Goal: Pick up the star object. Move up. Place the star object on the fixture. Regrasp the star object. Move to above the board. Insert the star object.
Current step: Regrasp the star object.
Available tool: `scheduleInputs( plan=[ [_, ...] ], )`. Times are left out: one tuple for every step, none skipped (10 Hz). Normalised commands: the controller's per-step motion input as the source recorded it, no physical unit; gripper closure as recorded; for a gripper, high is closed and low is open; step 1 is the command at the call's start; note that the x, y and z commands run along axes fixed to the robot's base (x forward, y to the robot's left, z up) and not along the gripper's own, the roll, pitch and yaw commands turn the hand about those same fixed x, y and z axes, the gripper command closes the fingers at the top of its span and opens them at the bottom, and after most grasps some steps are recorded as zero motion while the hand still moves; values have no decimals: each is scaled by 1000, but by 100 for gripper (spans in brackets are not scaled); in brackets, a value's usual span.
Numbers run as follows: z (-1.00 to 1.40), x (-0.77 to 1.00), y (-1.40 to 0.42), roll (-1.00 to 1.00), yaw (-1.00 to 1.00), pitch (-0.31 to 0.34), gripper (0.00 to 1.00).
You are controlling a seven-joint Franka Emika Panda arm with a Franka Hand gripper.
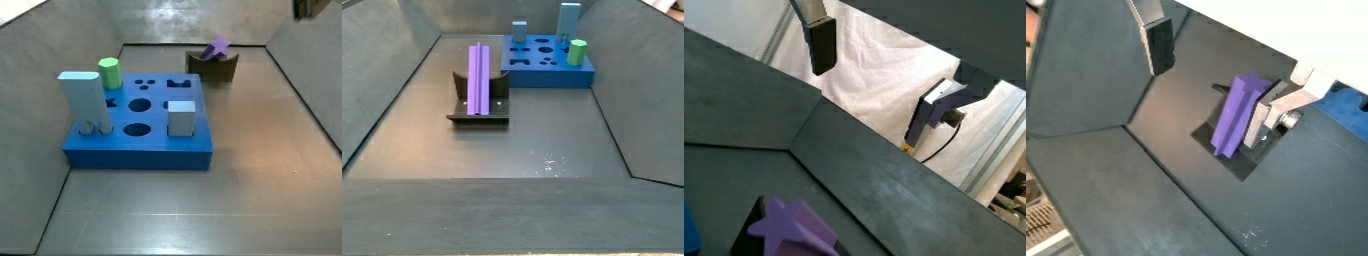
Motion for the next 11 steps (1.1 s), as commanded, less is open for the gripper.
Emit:
scheduleInputs(
  plan=[
    [-1000, 56, 37, 126, 166, 47, 0],
    [-1000, 70, 33, 98, 157, 8, 0],
    [-1000, 80, 29, 86, 146, -20, 0],
    [-1000, 89, 25, 82, 127, -44, 0],
    [-1000, 98, 20, 82, 107, -63, 0],
    [-1000, 108, 17, 74, 76, -80, 0],
    [-1000, 117, 15, 75, 52, -79, 0],
    [-957, 119, 3, 80, 30, -75, 0],
    [-771, 102, -1, 85, 8, -55, 0],
    [-640, 95, -2, 80, 0, -42, 0],
    [-508, 86, -1, 77, -6, -29, 0]
  ],
)
